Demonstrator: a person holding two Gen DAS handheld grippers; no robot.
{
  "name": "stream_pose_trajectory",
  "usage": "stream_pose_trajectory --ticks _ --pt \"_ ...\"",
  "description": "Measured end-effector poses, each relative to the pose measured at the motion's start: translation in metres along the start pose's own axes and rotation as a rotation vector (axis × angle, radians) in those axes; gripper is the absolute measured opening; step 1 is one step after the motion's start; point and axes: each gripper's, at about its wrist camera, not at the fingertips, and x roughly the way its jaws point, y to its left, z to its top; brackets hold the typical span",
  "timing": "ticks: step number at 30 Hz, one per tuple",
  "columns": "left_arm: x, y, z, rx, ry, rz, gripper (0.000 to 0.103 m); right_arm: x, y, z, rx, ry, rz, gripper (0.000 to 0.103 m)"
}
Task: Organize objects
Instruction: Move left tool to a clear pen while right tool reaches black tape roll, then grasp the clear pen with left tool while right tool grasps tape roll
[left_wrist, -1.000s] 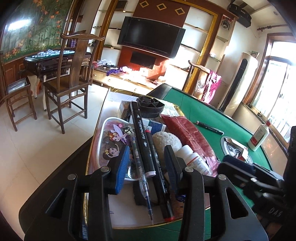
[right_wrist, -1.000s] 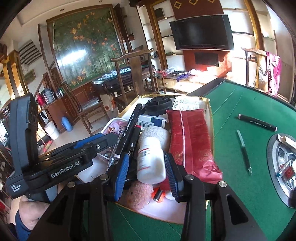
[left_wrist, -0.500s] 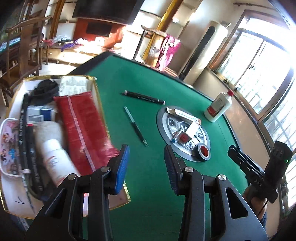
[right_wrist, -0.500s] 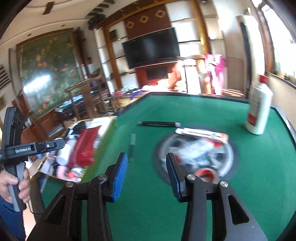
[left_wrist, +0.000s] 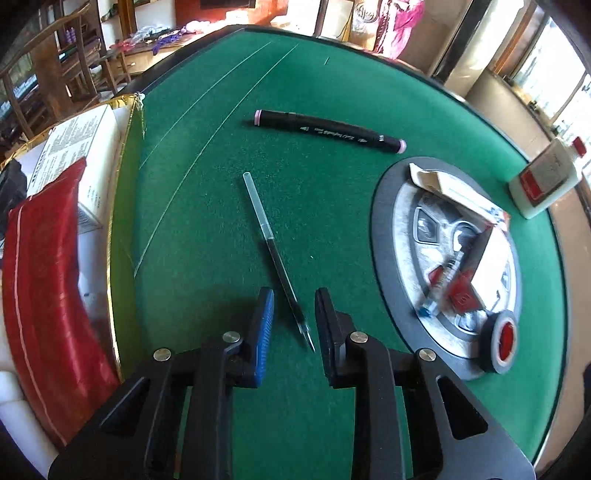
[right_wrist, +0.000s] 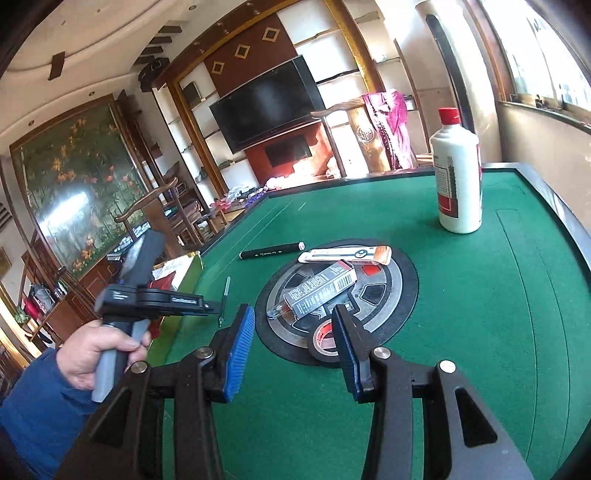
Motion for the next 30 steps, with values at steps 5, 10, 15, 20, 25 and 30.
stream_pose_trajectory --ticks 5,10,15,20,25,30 --pt "0.006 -0.003 -0.002 0.067 -0.070 0.032 0.004 0.000 -0.004 -0.001 0.008 0.003 -0.010 0.044" --pt "-0.009 -0.002 -0.054 0.122 -0.102 -0.061 0.004 0.007 -0.007 -0.006 -0.003 0.034 -0.030 0.044" --pt "-0.027 0.002 -0.110 0.190 -0.143 -0.122 0.004 0.031 -0.005 -0.016 -0.066 0.116 -0.102 0.060" --pt "-0.027 0.009 -0.115 0.201 -0.167 -0.160 0.004 0.063 0.002 -0.026 -0.158 0.197 -0.149 0.063" --pt "-0.031 -0.004 -0.122 0.245 -0.202 -0.128 0.004 0.091 -0.002 -0.028 -0.194 0.265 -0.195 0.064" --pt "-0.034 -0.010 -0.123 0.286 -0.226 -0.096 0.004 0.118 0.004 -0.034 -0.270 0.330 -0.272 0.068"
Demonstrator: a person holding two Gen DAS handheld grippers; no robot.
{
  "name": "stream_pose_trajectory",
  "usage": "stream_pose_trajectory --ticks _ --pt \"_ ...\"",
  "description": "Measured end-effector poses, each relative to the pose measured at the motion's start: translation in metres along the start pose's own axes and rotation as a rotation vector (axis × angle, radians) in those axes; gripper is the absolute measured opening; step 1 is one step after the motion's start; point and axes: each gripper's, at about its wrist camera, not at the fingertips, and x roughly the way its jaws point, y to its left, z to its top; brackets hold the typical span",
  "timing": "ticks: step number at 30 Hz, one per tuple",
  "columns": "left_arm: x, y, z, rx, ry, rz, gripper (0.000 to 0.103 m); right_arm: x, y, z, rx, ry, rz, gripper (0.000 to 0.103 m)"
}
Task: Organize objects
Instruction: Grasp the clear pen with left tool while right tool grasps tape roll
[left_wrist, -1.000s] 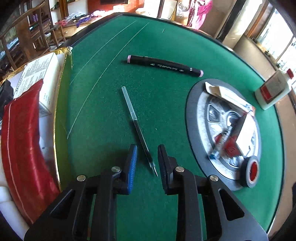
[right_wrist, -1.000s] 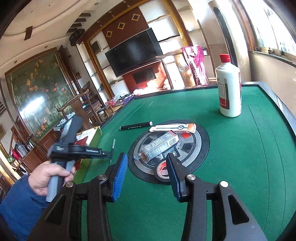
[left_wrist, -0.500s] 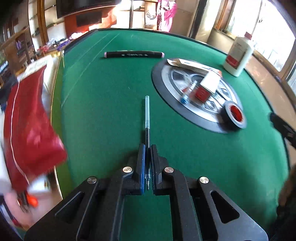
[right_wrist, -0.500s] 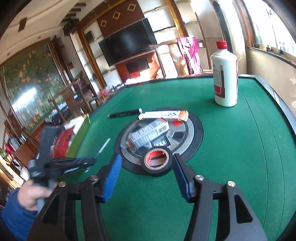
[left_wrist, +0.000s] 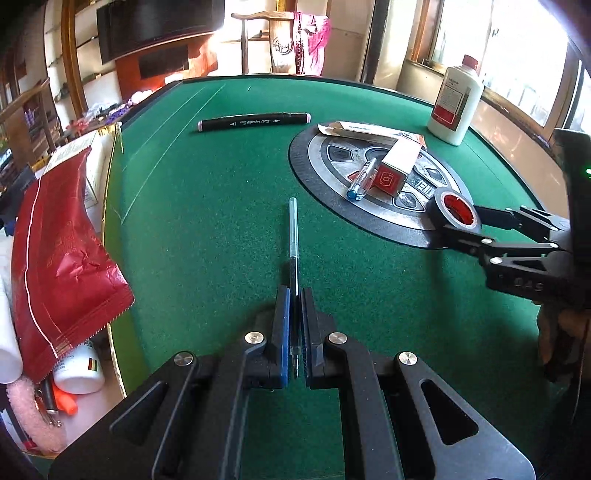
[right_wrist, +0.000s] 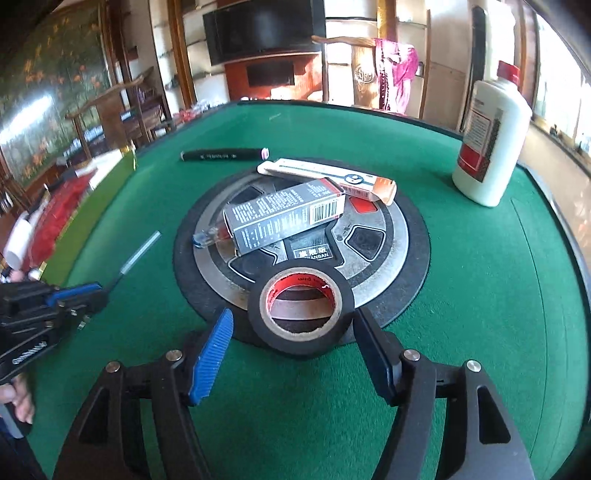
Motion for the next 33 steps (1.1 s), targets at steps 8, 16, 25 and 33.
stream_pose_trajectory --ticks 8,16,25,33 --pt "-0.005 0.003 0.001 -0.022 -0.035 -0.073 0.004 -0.018 -0.006 -0.013 0.015 -0.066 -0.011 0.061" --pt "-0.021 -0.006 0.003 0.006 -0.127 -0.049 0.004 -0.041 0.007 -0.008 0.025 -0.142 0.027 0.061" --pt "-0.039 -0.012 0.001 0.037 -0.197 0.004 0.004 -0.060 0.028 -0.006 0.014 -0.201 0.049 0.061" --pt "-0.061 -0.006 -0.008 0.046 -0.249 0.059 0.004 -0.076 0.048 -0.008 0.028 -0.240 0.086 0.060"
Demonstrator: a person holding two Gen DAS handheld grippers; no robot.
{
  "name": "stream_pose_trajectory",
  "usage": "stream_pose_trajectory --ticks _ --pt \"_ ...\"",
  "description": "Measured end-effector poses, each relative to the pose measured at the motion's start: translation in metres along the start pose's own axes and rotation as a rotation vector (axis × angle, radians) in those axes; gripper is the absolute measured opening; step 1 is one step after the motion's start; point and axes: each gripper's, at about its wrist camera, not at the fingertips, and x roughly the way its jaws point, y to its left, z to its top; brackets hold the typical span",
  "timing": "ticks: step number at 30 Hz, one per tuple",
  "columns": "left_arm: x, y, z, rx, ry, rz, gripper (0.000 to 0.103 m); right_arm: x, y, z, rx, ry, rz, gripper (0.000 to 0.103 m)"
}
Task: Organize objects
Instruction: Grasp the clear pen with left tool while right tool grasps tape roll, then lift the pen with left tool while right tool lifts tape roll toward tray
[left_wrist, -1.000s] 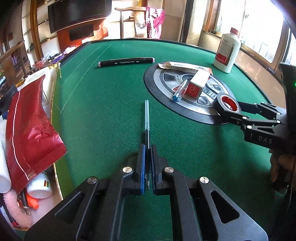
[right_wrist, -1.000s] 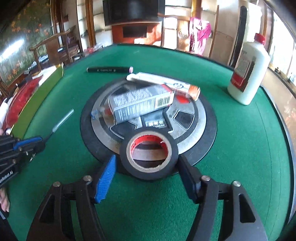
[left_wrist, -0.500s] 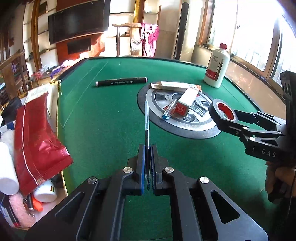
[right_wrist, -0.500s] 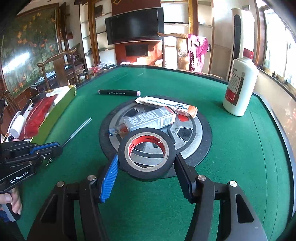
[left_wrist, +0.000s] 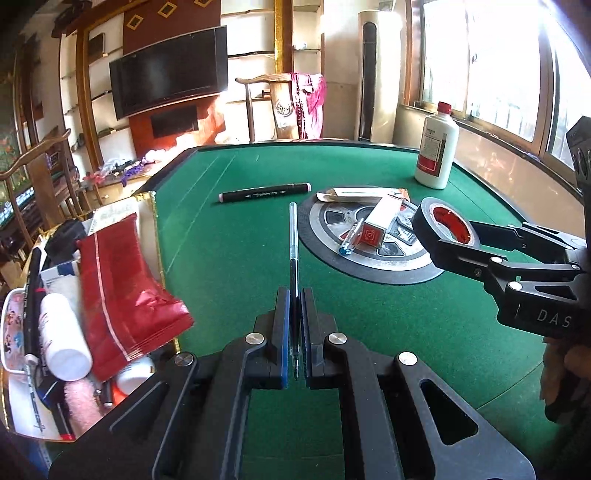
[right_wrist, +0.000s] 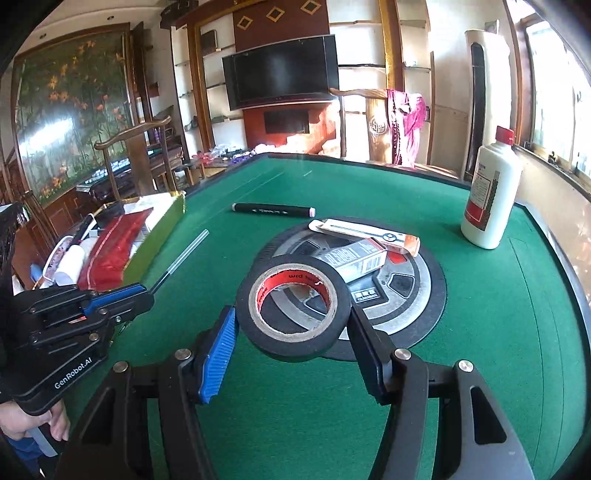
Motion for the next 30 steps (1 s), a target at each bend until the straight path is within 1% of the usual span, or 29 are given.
stream_pose_trajectory --ticks 18,24,30 --pt "-0.046 0.047 -0.007 -0.077 -0.063 0.047 0.004 0.001 0.058 0.002 0.004 -0.016 0.104 0.060" --pt "-0.057 0.071 -0.011 -0.114 -0.074 0.063 0.004 0.004 0.081 0.009 -0.003 -0.028 0.136 0.060" --pt "-0.070 0.107 -0.012 -0.172 -0.097 0.092 0.004 0.008 0.113 0.022 -0.035 -0.034 0.175 0.060"
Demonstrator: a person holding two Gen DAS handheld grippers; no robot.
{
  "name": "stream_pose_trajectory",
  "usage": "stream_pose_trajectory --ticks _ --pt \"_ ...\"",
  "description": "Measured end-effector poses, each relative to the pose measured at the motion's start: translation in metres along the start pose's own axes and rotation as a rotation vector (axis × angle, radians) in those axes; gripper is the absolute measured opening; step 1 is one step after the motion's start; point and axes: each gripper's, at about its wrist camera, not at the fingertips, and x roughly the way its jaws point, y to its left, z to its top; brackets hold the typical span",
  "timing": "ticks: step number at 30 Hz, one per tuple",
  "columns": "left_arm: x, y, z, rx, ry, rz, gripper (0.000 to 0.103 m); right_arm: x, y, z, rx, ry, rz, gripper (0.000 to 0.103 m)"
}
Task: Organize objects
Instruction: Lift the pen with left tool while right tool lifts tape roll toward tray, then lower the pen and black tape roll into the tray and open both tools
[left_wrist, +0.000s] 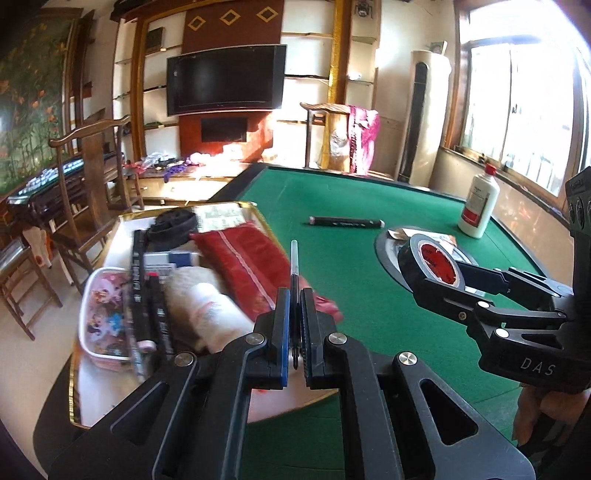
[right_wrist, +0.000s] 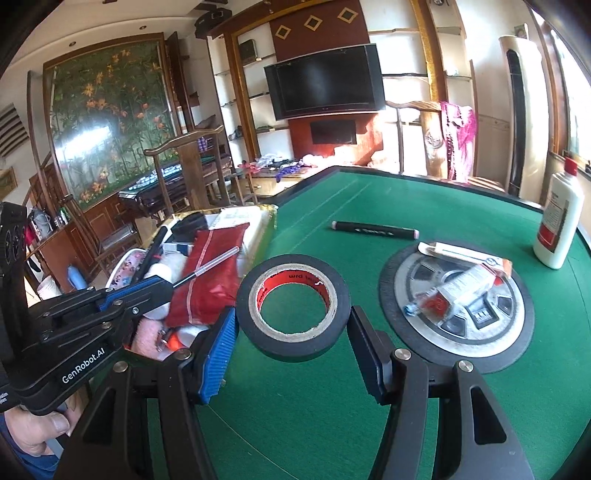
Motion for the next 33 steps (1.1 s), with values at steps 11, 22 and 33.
stream_pose_trajectory --ticks 11,22,33 --pt "0.006 0.083 0.011 -0.111 0.038 0.072 0.004 0.050 0.073 0.046 -0.125 0.031 0.081 0.060" --pt "0.028 0.113 -0.001 -0.167 0.100 0.083 0.004 0.136 0.125 0.083 -0.196 0.128 0.112 0.060" --pt "0.032 0.121 -0.002 -0.155 0.099 0.084 0.005 0.178 0.140 0.089 -0.191 0.201 0.126 0.061"
